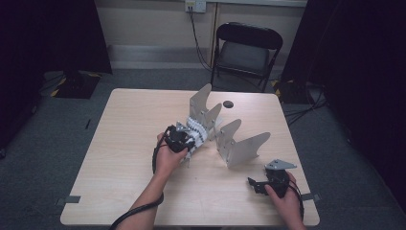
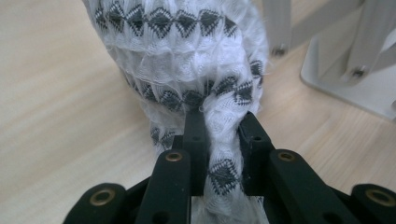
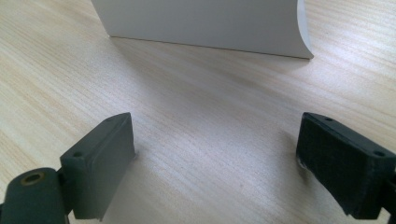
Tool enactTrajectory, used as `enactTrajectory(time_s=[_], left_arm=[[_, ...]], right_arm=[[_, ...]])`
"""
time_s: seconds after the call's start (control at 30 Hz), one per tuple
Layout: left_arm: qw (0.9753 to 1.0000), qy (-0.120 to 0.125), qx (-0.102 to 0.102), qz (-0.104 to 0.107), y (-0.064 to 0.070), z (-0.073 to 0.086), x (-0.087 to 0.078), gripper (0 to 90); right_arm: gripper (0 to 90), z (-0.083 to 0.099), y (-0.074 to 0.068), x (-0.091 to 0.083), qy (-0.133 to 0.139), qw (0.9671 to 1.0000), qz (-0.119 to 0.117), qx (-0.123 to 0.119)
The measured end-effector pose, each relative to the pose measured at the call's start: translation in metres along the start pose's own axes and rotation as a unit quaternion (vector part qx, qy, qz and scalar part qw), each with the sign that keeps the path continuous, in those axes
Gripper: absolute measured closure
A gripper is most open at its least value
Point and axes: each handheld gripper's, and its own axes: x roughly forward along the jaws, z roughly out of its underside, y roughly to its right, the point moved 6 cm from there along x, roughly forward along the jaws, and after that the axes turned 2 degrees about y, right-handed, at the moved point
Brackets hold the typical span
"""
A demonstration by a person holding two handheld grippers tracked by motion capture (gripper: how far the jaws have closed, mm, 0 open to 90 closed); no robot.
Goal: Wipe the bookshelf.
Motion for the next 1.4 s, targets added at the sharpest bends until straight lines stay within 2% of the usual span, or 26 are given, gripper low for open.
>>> enactTrajectory(time_s=[0.13, 0.27, 0.37, 0.43, 0.47, 0.57, 0.6, 0.63, 0.67, 0.73, 0.77, 0.8, 0.87, 0.9, 1.03, 1.07, 1.1, 1.27, 1.4], left_arm=[[0.9999, -0.011, 0.003, 0.002, 0.000, 0.011, 0.003, 77.0], [0.9999, -0.011, -0.003, 0.006, 0.002, 0.014, 0.001, 77.0], [0.9999, -0.011, 0.000, 0.006, 0.004, 0.014, -0.005, 77.1], [1.0000, 0.000, 0.002, 0.003, 0.002, 0.008, -0.017, 77.1], [1.0000, 0.000, 0.002, 0.003, 0.002, 0.008, -0.017, 77.1], [0.9998, 0.021, 0.004, 0.000, 0.000, -0.009, -0.037, 77.1], [0.9991, 0.041, 0.008, -0.005, -0.002, -0.025, -0.052, 77.1], [0.9991, 0.041, 0.008, -0.005, -0.002, -0.025, -0.052, 77.1], [0.9980, 0.060, 0.012, -0.010, -0.003, -0.041, -0.068, 77.0], [0.9975, 0.069, 0.015, -0.010, -0.003, -0.047, -0.073, 77.1], [0.9961, 0.086, 0.018, -0.010, -0.002, -0.062, -0.083, 77.1], [0.9961, 0.086, 0.018, -0.010, -0.002, -0.062, -0.083, 77.1], [0.9952, 0.094, 0.026, -0.008, 0.002, -0.073, -0.088, 77.1], [0.9949, 0.096, 0.029, -0.002, 0.006, -0.079, -0.086, 77.1], [0.9958, 0.085, 0.033, 0.004, 0.011, -0.079, -0.076, 77.0], [0.9968, 0.074, 0.032, 0.003, 0.013, -0.074, -0.067, 77.0], [0.9968, 0.074, 0.032, 0.003, 0.013, -0.074, -0.067, 77.1], [0.9983, 0.053, 0.024, 0.008, 0.011, -0.054, -0.048, 77.1], [0.9984, 0.053, 0.015, 0.011, 0.012, -0.047, -0.041, 77.0]], right_arm=[[10.6, 0.000, 0.000, 0.000, 0.000, 1.0000, 0.000, 0.000], [10.7, 0.000, 0.000, 0.000, 0.000, 1.0000, 0.000, 0.000], [10.7, 0.000, 0.000, 0.000, 0.000, 1.0000, 0.000, 0.000], [10.7, 0.000, 0.000, 0.000, 0.000, 1.0000, 0.000, 0.000], [10.7, 0.000, 0.000, 0.000, 0.000, 1.0000, 0.000, 0.000], [10.7, 0.000, 0.000, 0.000, 0.000, 1.0000, 0.001, 0.000], [10.7, 0.000, 0.000, 0.000, 0.000, 1.0000, 0.001, 0.000], [10.7, 0.000, 0.000, 0.000, 0.000, 1.0000, 0.001, 0.000], [10.6, 0.000, 0.000, 0.000, 0.000, 1.0000, 0.001, 0.000], [10.6, 0.000, 0.000, 0.000, 0.000, 1.0000, 0.001, 0.000], [10.7, 0.000, 0.000, 0.000, 0.000, 1.0000, 0.001, 0.000], [10.7, 0.000, 0.000, 0.000, 0.000, 1.0000, 0.001, 0.000], [10.6, 0.000, 0.000, 0.000, 0.000, 1.0000, 0.001, 0.001], [10.7, 0.000, 0.000, 0.000, 0.000, 1.0000, 0.001, 0.001], [10.6, 0.000, 0.000, 0.000, 0.000, 1.0000, 0.001, 0.000], [10.7, 0.000, 0.000, 0.000, 0.000, 1.0000, 0.001, 0.000], [10.7, 0.000, 0.000, 0.000, 0.000, 1.0000, 0.001, 0.000], [10.7, 0.000, 0.000, 0.000, 0.001, 1.0000, 0.001, 0.000], [10.7, 0.000, 0.000, 0.000, 0.001, 1.0000, 0.001, 0.000]])
